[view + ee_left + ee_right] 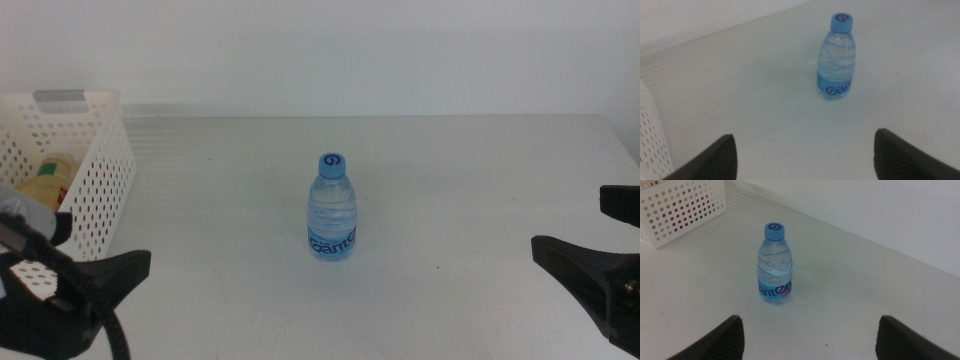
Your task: Use arms to grab the bottles and put them into the dustbin to the left of the table.
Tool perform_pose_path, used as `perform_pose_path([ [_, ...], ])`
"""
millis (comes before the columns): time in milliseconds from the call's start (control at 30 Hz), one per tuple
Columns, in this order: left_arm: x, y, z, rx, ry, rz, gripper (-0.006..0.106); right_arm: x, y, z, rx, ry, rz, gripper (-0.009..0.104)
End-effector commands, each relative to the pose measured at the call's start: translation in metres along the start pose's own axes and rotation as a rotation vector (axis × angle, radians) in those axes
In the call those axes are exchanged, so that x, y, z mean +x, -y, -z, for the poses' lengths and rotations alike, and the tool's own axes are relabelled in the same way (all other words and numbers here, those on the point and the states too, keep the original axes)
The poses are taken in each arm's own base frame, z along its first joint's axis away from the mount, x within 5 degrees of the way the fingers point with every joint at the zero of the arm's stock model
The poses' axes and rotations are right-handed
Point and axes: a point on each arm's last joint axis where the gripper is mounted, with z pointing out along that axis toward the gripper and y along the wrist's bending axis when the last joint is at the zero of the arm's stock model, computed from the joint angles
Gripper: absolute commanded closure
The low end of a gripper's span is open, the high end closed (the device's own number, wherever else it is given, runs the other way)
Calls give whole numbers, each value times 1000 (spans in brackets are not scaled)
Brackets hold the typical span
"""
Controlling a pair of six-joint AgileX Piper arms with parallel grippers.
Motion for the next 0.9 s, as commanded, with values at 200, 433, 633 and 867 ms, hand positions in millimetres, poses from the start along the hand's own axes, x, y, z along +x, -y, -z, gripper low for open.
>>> perform_pose_path([
  [200,-21,-1,4,-5,142,66,10,-13,0,3,2,89,20,26],
  [433,-55,-6,-19,6,110,72,10,-13,0,3,2,89,20,26],
  [633,-86,-12,-48,15,87,47,10,-13,0,3,2,89,20,26],
  [867,-85,-5,-90,85,103,18,10,-13,0,3,2,89,20,26],
])
